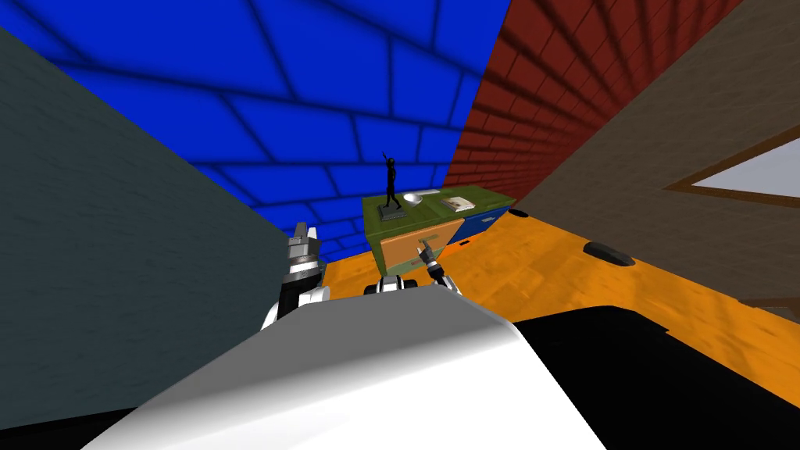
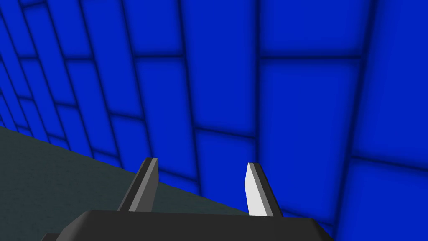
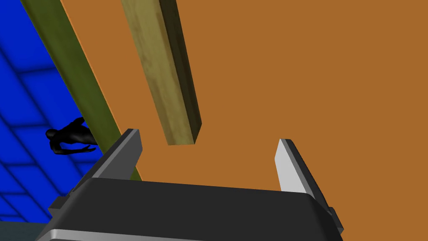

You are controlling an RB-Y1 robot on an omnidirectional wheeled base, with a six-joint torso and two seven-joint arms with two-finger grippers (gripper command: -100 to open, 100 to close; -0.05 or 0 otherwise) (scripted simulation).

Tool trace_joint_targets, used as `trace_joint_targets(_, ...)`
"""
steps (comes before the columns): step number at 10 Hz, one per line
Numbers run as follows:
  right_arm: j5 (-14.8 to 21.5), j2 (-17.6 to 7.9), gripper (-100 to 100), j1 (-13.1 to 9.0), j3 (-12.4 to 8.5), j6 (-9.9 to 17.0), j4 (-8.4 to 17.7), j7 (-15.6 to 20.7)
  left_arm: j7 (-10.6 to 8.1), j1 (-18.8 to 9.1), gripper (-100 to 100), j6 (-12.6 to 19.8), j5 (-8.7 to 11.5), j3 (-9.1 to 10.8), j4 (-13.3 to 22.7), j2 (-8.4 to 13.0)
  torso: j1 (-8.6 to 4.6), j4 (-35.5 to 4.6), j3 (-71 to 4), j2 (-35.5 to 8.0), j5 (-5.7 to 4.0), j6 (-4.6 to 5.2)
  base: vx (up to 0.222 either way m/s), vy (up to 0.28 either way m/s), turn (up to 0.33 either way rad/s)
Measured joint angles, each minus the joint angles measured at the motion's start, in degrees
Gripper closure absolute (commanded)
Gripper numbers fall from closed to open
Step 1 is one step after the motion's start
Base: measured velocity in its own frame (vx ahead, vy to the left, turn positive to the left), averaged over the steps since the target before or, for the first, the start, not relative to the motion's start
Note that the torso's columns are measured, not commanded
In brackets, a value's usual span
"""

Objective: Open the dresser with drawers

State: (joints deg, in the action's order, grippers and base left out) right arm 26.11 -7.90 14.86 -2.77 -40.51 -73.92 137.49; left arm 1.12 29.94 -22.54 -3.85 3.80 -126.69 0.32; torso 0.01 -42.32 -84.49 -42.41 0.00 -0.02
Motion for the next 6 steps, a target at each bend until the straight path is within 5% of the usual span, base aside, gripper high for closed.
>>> trace_joint_targets(3, -1.5, -1.6, -100, -5.1, -5.2, 0.8, 5.7, 0.4, 0.0, 0.0, 0, 0.0, 0.0, 0.0, 0.0, 0.0, -0.1, 0.0, 0.1, -0.1, -0.01, 0.04, -0.173, 0.011, 0.233)
trace_joint_targets(6, -2.3, -2.3, -100, -8.5, -8.1, 1.7, 8.5, 0.3, 0.0, 0.0, 0, 0.0, 0.0, 0.01, 0.0, 0.0, -0.01, 0.1, -0.3, 0.4, 0.0, 0.04, -0.067, 0.012, 0.17)
